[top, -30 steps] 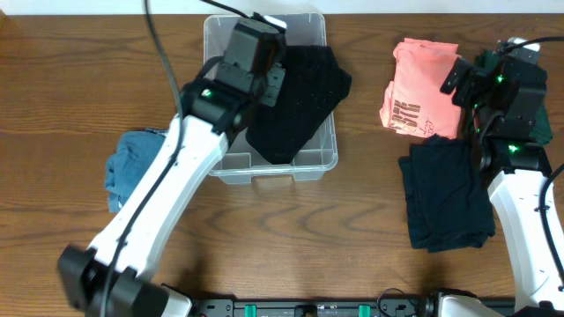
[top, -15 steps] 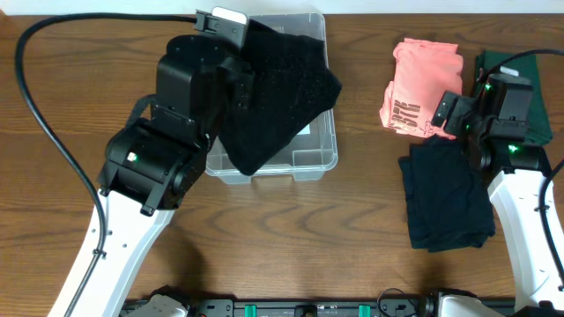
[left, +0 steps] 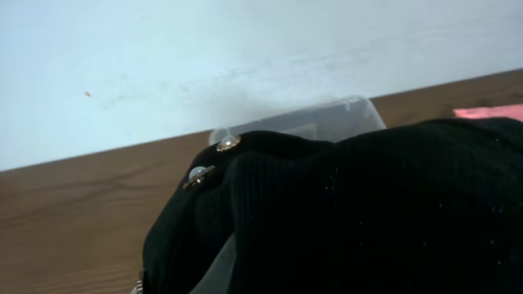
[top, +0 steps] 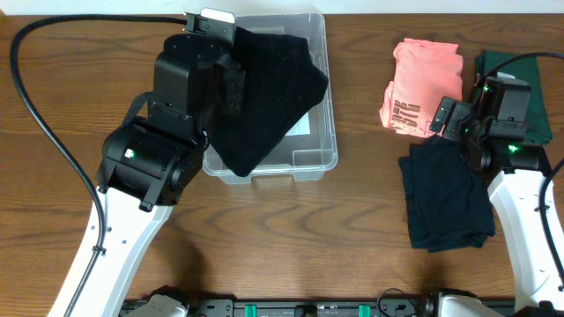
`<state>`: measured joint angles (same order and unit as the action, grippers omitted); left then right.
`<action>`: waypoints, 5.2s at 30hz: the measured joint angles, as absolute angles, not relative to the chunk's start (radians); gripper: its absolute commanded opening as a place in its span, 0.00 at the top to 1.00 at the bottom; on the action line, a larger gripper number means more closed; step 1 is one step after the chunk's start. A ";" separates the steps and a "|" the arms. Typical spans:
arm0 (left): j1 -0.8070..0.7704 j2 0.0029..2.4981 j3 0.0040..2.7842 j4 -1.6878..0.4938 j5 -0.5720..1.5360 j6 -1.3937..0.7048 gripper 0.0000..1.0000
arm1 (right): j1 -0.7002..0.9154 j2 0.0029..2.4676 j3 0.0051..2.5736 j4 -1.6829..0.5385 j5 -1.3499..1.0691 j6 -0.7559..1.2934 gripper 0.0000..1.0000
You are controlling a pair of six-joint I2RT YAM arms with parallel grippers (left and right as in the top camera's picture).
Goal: Pack container
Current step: 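Lay the black garment flat in the bin and press it down with the left gripper, then move the left gripper to the blue denim item and grasp it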
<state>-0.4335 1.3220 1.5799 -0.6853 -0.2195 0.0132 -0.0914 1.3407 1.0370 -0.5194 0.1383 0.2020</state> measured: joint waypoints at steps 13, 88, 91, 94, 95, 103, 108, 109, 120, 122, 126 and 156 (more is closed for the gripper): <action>-0.434 1.395 1.580 -0.706 -0.154 -0.017 0.94 | -0.091 1.341 1.037 -0.519 0.138 0.202 0.01; -0.316 2.040 1.616 -0.656 0.325 0.095 0.08 | -0.091 1.341 1.037 -0.520 0.138 0.202 0.01; -0.317 2.082 1.617 -0.652 0.294 0.069 0.09 | -0.091 1.341 1.037 -0.519 0.138 0.202 0.01; -0.320 2.085 1.627 -0.655 0.270 0.039 0.09 | -0.091 1.341 1.037 -0.519 0.138 0.202 0.01; -0.321 2.085 1.629 -0.655 0.262 0.030 0.09 | -0.091 1.341 1.037 -0.520 0.138 0.202 0.01; -0.321 2.061 1.628 -0.661 0.276 0.004 0.08 | -0.091 1.341 1.037 -0.519 0.138 0.202 0.01; -0.315 1.924 1.612 -0.670 0.284 -0.004 0.07 | -0.091 1.341 1.037 -0.519 0.138 0.202 0.01; -0.314 1.887 1.611 -0.666 0.283 -0.004 0.02 | -0.091 1.341 1.037 -0.520 0.138 0.202 0.01; -0.243 1.460 1.616 -0.736 0.007 -0.025 0.02 | -0.091 1.341 1.037 -0.519 0.138 0.202 0.01; -0.195 1.442 1.617 -0.808 -0.059 -0.049 0.02 | -0.091 1.341 1.037 -0.519 0.138 0.202 0.01; -0.063 1.458 1.615 -0.958 -0.128 -0.113 0.02 | -0.091 1.341 1.037 -0.520 0.138 0.202 0.01; 0.138 1.930 1.495 -1.114 -0.218 -0.021 0.01 | -0.091 1.341 1.037 -0.520 0.134 0.202 0.01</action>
<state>0.1383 1.9301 1.4952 -1.1141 -0.2176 -0.0212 -0.0914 1.3407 1.0370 -0.5198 0.1345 0.2020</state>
